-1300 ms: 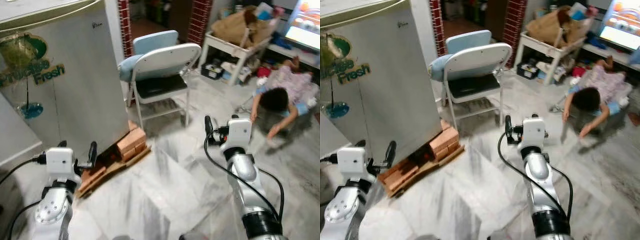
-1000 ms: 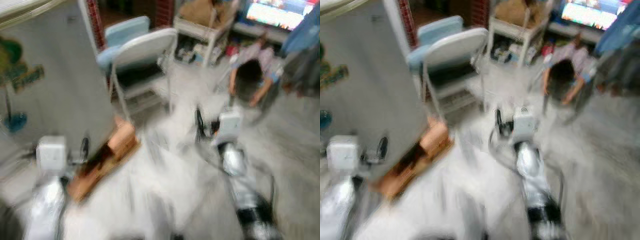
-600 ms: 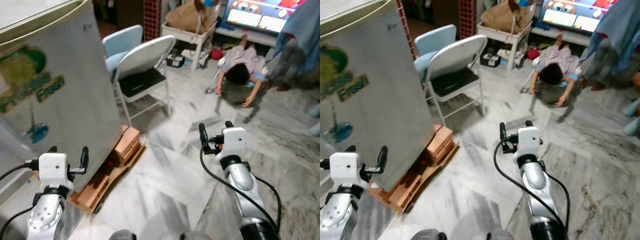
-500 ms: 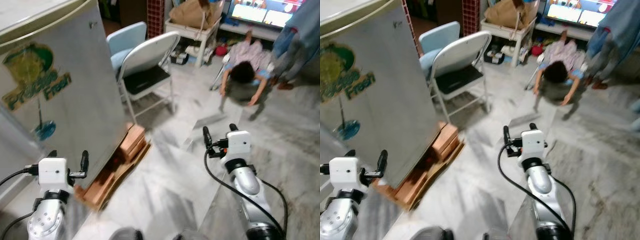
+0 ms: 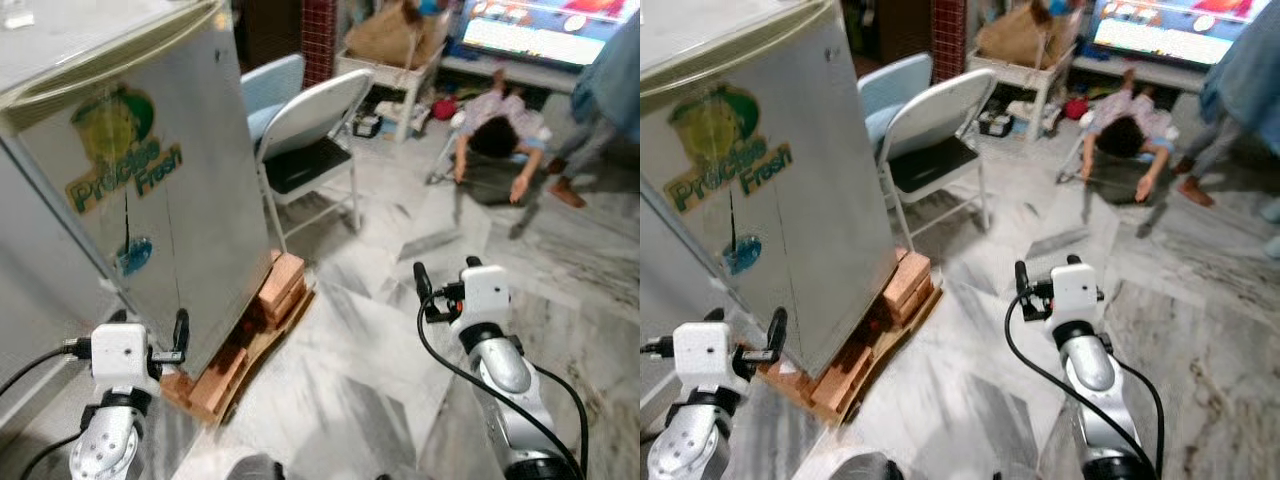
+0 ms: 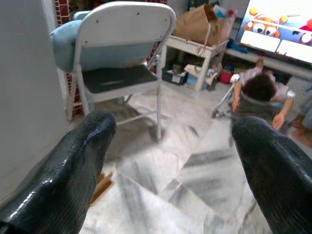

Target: Restocking fridge

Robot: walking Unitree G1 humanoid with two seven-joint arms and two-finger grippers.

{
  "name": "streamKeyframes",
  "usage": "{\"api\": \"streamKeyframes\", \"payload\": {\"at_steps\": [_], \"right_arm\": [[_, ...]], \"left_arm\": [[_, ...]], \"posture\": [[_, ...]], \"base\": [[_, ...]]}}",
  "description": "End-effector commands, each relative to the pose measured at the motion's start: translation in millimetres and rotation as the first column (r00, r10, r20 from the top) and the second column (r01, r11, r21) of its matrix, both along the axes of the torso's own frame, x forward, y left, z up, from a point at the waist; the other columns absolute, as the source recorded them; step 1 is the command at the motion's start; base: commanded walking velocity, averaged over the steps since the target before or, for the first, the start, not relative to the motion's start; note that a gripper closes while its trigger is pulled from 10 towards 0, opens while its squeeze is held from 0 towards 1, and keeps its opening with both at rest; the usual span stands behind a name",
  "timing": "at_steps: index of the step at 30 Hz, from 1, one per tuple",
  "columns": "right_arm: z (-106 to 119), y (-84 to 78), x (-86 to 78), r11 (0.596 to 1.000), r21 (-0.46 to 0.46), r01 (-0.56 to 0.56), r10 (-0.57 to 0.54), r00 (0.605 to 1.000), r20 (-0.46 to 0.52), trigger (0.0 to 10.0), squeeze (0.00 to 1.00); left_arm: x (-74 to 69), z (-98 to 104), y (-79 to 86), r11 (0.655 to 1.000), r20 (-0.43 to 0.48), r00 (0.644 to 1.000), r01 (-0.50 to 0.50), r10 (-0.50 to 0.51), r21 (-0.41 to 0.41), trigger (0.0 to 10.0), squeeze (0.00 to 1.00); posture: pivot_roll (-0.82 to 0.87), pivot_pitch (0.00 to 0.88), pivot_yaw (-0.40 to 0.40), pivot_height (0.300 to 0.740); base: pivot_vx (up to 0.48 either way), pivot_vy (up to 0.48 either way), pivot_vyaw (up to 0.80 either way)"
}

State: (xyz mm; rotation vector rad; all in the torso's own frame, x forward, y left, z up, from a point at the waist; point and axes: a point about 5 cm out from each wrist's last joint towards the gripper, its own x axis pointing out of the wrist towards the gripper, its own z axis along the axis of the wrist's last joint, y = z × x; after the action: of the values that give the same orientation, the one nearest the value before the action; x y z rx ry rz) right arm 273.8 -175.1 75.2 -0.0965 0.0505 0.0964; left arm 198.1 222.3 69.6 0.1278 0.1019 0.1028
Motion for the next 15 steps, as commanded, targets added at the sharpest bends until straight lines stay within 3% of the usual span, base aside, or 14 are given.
{"api": "streamKeyframes", "payload": {"at_steps": [1,3,7,15], "right_arm": [[4.3,-3.5,2.8,1.000,-0.001,0.022,-0.022,1.000,0.002,10.0,0.00],[6.0,-3.7,3.8,0.999,-0.029,0.025,-0.025,1.000,0.018,10.0,0.00],[8.0,-0.8,5.6,1.000,0.013,0.027,-0.027,1.000,0.016,10.0,0.00],[8.6,2.4,7.9,1.000,0.011,0.006,-0.006,1.000,0.005,10.0,0.00]], "left_arm": [[1.0,1.7,-2.3,1.000,0.004,1.000,0.006,-0.006,0.003,10.0,0.00],[0.4,1.9,-3.3,1.000,0.006,1.000,0.008,-0.008,0.004,10.0,0.00],[0.5,2.6,-5.1,1.000,0.010,1.000,0.016,-0.016,0.000,10.0,0.00],[1.6,1.8,-7.1,1.000,0.011,1.000,0.026,-0.026,-0.013,10.0,0.00]], "posture": [[0.02,0.062,0.018,0.740],[0.02,0.064,0.018,0.740],[0.02,0.064,0.016,0.740],[0.02,0.062,0.011,0.740]], "base": [[0.000,0.480,0.00],[0.000,0.480,0.00],[0.000,0.480,0.00],[0.000,0.480,0.00]]}}
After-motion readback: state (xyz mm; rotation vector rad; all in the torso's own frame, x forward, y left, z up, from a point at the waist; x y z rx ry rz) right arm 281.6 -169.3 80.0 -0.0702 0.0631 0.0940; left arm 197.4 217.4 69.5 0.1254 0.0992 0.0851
